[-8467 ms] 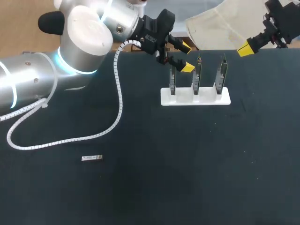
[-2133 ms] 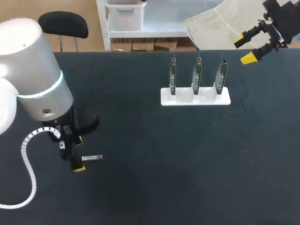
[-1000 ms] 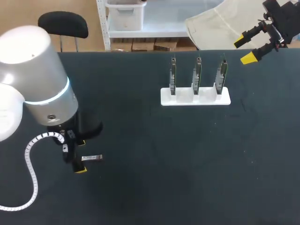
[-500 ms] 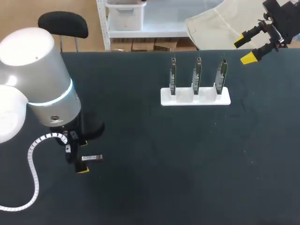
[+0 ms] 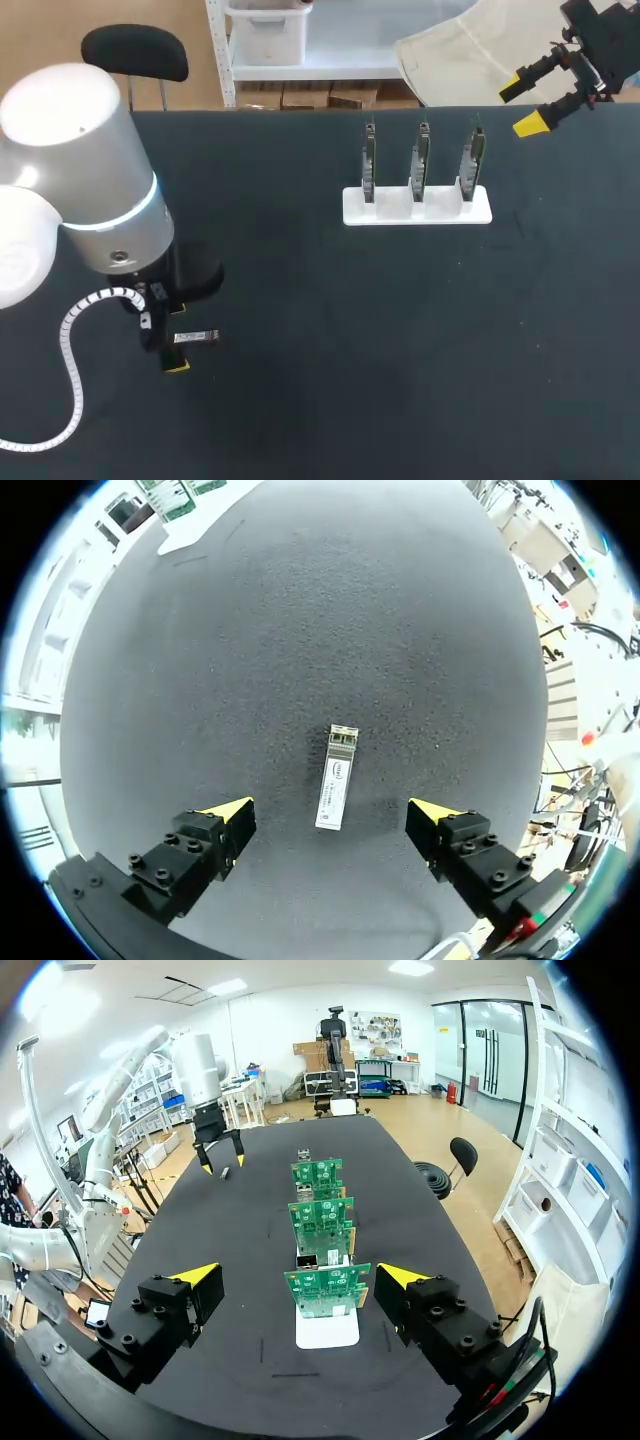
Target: Pick up the optical module with the left hand, and insert it into the network port with the right hand.
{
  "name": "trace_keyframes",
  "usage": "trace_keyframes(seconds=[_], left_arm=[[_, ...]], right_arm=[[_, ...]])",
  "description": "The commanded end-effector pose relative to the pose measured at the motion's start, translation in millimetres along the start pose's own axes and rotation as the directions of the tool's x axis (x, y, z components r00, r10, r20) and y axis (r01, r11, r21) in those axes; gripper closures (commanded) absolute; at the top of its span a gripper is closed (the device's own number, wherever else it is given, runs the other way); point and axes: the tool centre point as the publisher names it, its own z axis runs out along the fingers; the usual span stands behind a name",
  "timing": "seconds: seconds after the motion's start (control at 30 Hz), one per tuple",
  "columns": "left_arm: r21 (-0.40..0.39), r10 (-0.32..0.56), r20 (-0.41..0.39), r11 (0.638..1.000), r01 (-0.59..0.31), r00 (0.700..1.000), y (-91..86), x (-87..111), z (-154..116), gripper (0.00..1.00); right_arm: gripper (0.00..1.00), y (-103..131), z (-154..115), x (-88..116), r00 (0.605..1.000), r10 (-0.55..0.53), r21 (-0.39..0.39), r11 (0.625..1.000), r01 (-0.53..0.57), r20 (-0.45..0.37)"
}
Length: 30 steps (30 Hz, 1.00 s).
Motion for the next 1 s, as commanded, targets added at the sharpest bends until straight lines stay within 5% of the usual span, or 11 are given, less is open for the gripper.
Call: trace_keyframes(seconds=[0.03, 1.0], left_arm=[[-0.002, 0.002, -0.002, 1.0, -0.002, 1.0, -0.5, -1.3, 1.0, 0.0], [0.004, -0.004, -0.026, 1.0, 0.004, 1.0, -4.3, -0.9, 3.3, 0.0]], right_arm=[[0.0, -0.9, 0.3, -0.1, 1.0, 0.0, -0.001, 1.0, 0.0, 0.0], [0.0, -0.9, 0.3, -0.1, 1.0, 0.0, -0.001, 1.0, 0.0, 0.0]])
